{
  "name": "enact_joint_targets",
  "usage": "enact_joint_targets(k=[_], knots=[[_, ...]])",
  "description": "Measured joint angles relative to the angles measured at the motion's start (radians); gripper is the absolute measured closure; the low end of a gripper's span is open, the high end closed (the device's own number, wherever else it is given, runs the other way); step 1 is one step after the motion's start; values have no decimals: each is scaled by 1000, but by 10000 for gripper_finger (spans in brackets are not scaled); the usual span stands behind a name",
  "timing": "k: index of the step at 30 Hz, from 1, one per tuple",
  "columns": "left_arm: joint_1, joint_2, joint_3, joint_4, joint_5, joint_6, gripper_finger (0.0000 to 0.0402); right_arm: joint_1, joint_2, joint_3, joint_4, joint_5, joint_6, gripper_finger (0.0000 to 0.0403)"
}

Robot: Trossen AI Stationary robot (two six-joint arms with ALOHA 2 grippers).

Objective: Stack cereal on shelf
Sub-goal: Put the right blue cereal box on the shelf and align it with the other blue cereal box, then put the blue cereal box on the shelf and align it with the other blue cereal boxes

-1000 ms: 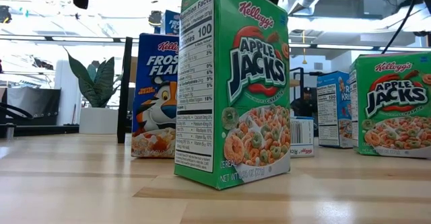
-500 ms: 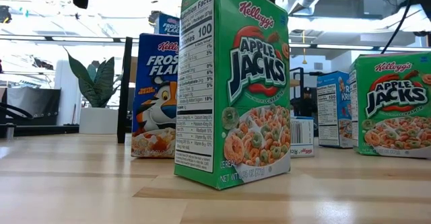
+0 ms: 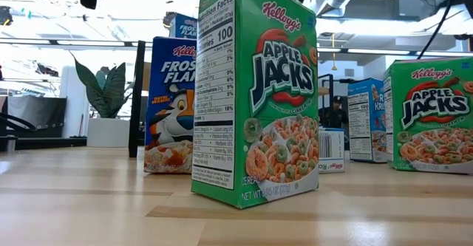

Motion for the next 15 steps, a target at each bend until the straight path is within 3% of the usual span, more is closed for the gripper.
enact_joint_targets(k=[6, 11, 15], knots=[[0, 0, 0, 0, 21, 39, 119, 72, -46, 127, -346, 0, -40, 342], [0, 0, 0, -4, 44, 40, 119, 180, -70, 144, -461, 0, -38, 260], [0, 0, 0, -7, 61, 40, 119, 260, -72, 144, -463, 28, 56, 188]])
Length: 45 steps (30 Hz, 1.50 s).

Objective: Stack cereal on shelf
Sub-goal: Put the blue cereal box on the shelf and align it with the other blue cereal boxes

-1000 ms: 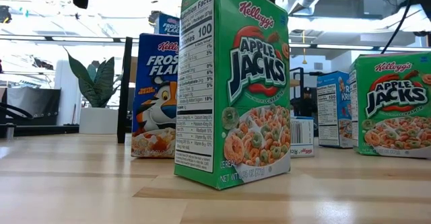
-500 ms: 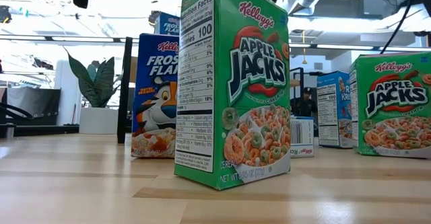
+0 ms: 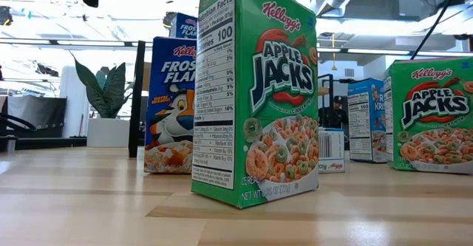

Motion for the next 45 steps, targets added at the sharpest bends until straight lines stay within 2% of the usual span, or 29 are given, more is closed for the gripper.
enact_joint_targets(k=[4, 11, 17, 20, 31, 38, 45], knots=[[0, 0, 0, -20, 0, -2, 119, 43, 6, 0, 37, 38, 102, 151], [0, 0, 0, -73, 1, -24, 119, 134, 72, -1, 119, 121, 257, 148], [0, 0, 0, -77, 40, -39, 119, 190, 124, -1, 189, 156, 308, 148], [0, 0, 0, -84, 78, -76, 119, 216, 137, -1, 188, 157, 307, 148], [0, 0, 0, -106, 78, -126, 119, 263, 142, -1, 193, 200, 280, 146], [0, 1, 0, -110, 130, -133, 119, 269, 188, 1, 225, 175, 308, 146], [0, 0, 0, -124, 131, -135, 119, 252, 187, 0, 241, 174, 302, 146]])
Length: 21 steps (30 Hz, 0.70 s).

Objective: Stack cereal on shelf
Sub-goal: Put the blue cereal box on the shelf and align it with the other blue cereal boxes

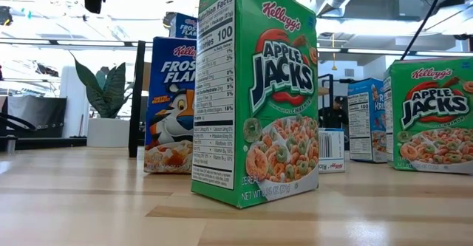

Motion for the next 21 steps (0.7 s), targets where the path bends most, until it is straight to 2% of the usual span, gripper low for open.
enact_joint_targets(k=[4, 16, 21], knots=[[0, 0, 0, -1, 0, 0, 119, -17, 0, 0, -16, 31, 29, 146], [0, 0, 0, -2, -1, 0, 119, -20, 0, -1, 60, 4, -99, 147], [0, 0, 0, -6, -2, 0, 119, -32, 0, -1, 38, 0, -78, 147]])
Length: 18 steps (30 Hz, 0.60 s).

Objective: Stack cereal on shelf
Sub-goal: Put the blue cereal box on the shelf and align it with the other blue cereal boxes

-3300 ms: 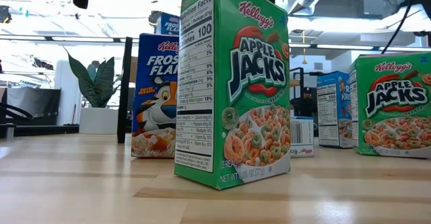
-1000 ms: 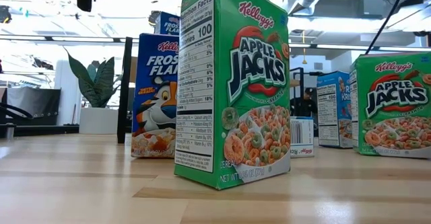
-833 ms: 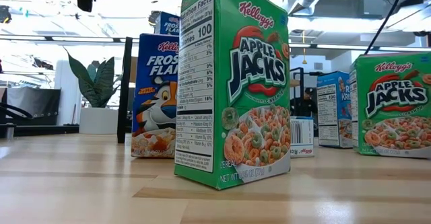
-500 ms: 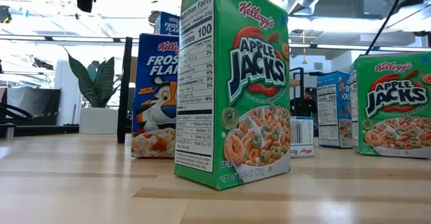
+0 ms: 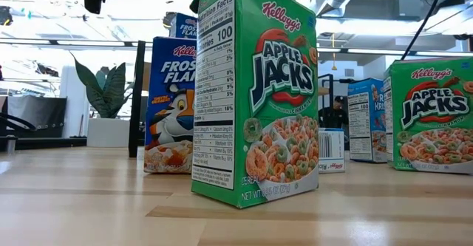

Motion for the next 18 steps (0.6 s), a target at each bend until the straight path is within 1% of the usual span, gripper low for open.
enact_joint_targets(k=[3, 5, 8, 12, 14, 16, 18], knots=[[0, 0, 0, 0, 0, 0, 119, -10, 0, 0, -48, -26, 1, 141], [0, 0, 0, 0, 0, 1, 119, -21, 0, 0, -78, -48, -1, 128], [0, 0, 0, 0, -1, 12, 119, -33, 0, 17, -119, -65, -5, 93], [0, 0, 0, 0, -2, 13, 119, -29, -3, 44, -122, -60, -32, 34], [0, 0, 0, 0, -2, 12, 119, -18, -2, 45, -129, -50, -33, 15], [0, 0, 0, -1, -1, 12, 119, -7, -2, 45, -148, -38, -28, 6], [0, 0, 0, -2, -1, 12, 119, 3, -2, 40, -140, -23, 3, 6]])
